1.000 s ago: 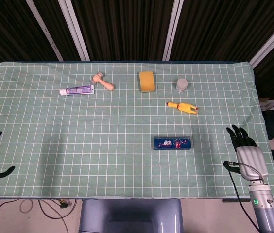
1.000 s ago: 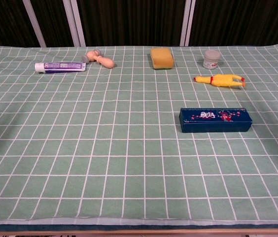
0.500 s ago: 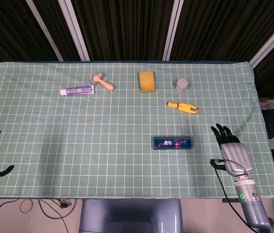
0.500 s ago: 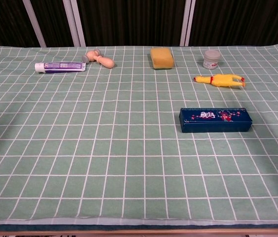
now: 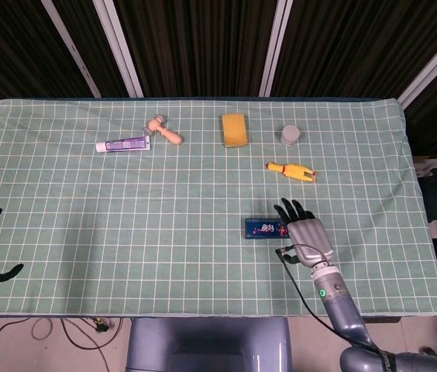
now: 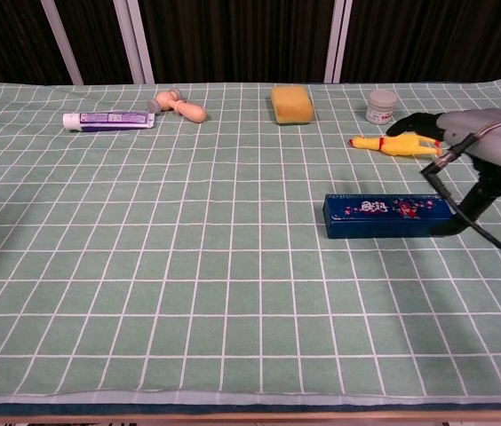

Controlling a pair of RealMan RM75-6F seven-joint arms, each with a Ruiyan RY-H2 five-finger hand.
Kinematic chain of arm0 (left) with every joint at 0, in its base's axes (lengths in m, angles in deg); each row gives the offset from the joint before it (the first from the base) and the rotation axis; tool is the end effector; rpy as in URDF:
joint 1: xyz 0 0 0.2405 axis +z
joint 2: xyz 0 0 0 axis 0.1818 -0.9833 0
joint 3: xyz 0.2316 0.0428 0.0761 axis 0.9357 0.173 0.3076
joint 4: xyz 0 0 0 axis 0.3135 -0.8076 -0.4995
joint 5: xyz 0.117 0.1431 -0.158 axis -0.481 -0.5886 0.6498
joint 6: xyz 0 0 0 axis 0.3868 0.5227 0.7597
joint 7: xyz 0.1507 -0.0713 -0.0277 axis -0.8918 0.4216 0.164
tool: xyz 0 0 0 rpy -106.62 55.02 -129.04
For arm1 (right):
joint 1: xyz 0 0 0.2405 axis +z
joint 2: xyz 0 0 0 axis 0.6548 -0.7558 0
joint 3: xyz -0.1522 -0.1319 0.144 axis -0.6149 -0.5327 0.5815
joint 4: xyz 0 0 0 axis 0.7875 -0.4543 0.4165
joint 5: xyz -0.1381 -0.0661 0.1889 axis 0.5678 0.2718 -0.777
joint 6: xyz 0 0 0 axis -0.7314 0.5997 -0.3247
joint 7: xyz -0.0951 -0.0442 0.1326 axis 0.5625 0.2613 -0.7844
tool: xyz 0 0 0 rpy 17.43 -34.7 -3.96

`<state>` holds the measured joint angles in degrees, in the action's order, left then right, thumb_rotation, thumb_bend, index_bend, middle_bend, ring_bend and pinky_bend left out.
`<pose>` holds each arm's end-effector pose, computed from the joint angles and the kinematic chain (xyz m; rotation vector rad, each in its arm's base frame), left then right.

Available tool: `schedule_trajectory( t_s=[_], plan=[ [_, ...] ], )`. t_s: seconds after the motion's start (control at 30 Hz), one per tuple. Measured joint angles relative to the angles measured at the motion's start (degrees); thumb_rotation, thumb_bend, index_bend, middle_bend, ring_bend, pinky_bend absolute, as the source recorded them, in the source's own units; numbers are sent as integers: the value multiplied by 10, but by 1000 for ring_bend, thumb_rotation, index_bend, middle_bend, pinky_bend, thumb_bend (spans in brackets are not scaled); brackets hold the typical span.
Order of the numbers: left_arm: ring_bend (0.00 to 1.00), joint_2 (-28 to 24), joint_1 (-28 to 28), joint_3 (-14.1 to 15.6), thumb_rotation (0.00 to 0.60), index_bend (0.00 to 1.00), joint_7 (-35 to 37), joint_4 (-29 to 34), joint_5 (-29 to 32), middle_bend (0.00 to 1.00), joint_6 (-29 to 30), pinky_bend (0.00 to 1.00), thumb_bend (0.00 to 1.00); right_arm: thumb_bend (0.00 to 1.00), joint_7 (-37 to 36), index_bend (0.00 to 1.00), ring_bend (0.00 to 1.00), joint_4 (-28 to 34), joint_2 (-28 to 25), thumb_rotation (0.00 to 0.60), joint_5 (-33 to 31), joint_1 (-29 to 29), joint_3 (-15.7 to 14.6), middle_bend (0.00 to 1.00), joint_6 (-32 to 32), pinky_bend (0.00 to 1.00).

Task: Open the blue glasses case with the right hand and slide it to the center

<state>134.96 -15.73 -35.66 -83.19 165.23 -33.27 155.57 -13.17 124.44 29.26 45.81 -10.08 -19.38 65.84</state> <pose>-0.3191 0.2134 0.1265 -1.3054 -1.0069 -0.8943 -0.1416 -0.3058 -0.0207 1.7194 -0.9598 0.7869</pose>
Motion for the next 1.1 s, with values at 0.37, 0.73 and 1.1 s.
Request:
schedule_trajectory(
  t_s=[0.37, 0.73, 1.1],
  plan=[
    [0, -5, -1, -1, 600, 0, 5, 6, 7, 0, -7, 0, 0, 113, 45, 130, 0, -44, 64, 600, -69, 52, 14, 0, -7, 251],
    [0, -9, -2, -2, 600, 0, 9, 10, 15, 0, -12, 0, 0, 140, 69, 182, 0, -90, 80, 600, -106, 95, 18, 0, -30, 251],
    [0, -11, -3, -2, 600, 0, 13, 16, 21, 0, -19, 0, 0, 238, 100, 226, 0, -101, 84, 600, -154, 126, 12, 0, -38, 251]
  ],
)
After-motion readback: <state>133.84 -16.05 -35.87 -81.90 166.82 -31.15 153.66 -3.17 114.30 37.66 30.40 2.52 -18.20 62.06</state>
